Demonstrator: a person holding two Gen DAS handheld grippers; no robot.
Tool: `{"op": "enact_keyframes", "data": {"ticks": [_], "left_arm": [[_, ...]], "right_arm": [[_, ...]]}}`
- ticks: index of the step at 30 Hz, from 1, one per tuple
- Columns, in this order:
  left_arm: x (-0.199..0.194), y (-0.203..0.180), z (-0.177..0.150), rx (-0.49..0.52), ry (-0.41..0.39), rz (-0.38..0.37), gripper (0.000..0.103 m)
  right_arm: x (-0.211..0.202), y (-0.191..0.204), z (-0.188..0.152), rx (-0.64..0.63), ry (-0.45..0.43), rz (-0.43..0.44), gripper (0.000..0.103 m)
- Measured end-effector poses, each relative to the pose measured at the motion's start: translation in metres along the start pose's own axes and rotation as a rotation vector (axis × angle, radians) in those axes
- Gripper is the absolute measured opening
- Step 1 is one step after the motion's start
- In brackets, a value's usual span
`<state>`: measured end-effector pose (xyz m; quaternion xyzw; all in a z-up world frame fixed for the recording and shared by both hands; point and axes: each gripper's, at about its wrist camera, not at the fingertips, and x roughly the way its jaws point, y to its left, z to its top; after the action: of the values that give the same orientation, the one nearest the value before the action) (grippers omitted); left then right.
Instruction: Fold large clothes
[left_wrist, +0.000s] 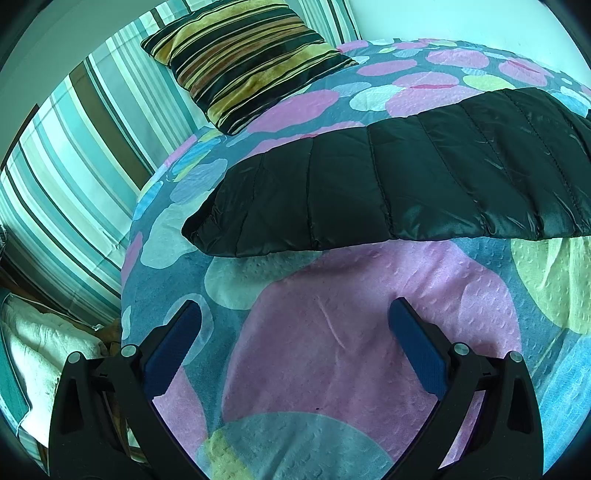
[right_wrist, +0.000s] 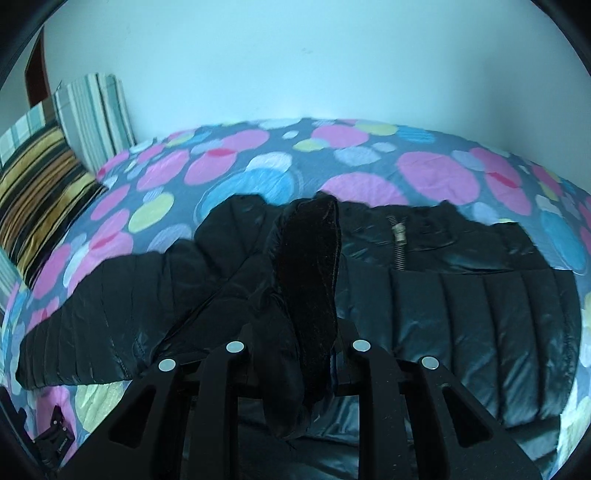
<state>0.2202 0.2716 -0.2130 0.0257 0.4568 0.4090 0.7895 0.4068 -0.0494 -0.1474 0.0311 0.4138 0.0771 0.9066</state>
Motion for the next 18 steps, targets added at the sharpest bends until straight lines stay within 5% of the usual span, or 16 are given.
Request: {"op": "enact_keyframes", "data": {"ticks": [9,18], "left_arm": [[0.000,0.000,0.000,0.005,-0.001,0.006,0.101],[0.000,-0.001,0.001,0.012,-0.004,0.014,0.101]], "right_arm": [[0.024,0.040,-0.020,-0.127,0.107,0.116,0.022],[0.038,0.061,-0.025,-0.209,0.140,0.100,0.027]]}}
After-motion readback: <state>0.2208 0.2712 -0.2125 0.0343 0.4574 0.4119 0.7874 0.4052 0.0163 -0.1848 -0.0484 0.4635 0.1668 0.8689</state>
